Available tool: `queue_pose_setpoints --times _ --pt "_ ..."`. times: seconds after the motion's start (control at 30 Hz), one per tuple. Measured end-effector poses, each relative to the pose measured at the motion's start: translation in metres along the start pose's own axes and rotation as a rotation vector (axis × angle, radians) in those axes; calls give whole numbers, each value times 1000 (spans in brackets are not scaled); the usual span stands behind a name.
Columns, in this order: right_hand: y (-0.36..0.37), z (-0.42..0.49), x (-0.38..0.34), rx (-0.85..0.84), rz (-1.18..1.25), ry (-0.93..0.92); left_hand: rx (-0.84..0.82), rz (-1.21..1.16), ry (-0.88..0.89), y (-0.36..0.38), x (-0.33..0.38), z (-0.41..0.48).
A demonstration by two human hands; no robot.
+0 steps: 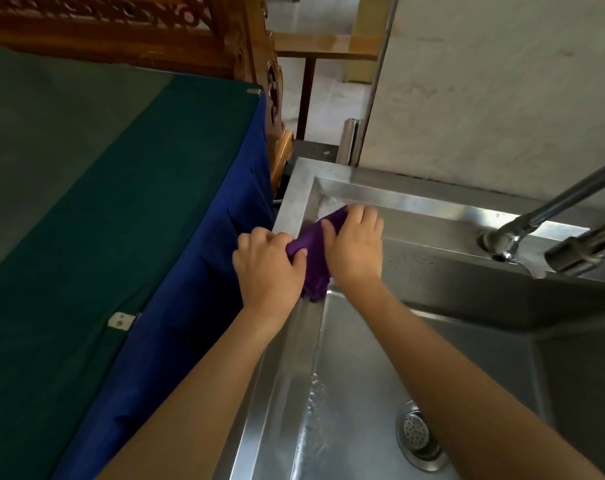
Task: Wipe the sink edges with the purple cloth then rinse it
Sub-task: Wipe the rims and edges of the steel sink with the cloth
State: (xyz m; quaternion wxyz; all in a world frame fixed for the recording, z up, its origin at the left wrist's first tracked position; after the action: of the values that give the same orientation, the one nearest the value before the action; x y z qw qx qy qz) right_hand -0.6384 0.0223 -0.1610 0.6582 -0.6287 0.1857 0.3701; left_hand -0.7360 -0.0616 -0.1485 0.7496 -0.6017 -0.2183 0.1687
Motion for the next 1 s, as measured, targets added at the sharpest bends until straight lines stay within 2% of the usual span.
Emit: queue_pose_setpoints --times 0.1,0.23,0.43,0.53,0.63,0.8,1.0 --pt "23 -21 9 -195 41 42 -10 49 114 11 -8 -5" --pt "25 -10 22 -212 -43 -49 -181 -103 225 24 -13 -6" --pt "16 17 21 -271 -114 -104 -148 16 285 30 -11 -12" --pt "21 29 11 -231 -184 -71 -132 38 282 31 -12 -13" --pt "31 19 3 -216 -13 -75 -145 6 263 30 -10 -13" --pt "18 21 31 -234 -24 -204 -215 -42 263 29 -11 -10" --pt "-14 18 65 -86 -39 -145 -191 143 311 29 -10 -14"
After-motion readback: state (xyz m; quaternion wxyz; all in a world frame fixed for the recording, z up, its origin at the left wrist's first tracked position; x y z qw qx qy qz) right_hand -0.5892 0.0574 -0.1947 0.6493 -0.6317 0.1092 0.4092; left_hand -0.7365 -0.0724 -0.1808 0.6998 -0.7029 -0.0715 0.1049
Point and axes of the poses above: each hand's wrist, its own z-axis towards the middle knuckle, its own y-axis out of the palm, x = y × z, the point moved 2 cm from there along z, towards the middle knuckle, and after that the axes turned 15 degrees about z, right-handed, at the moved point
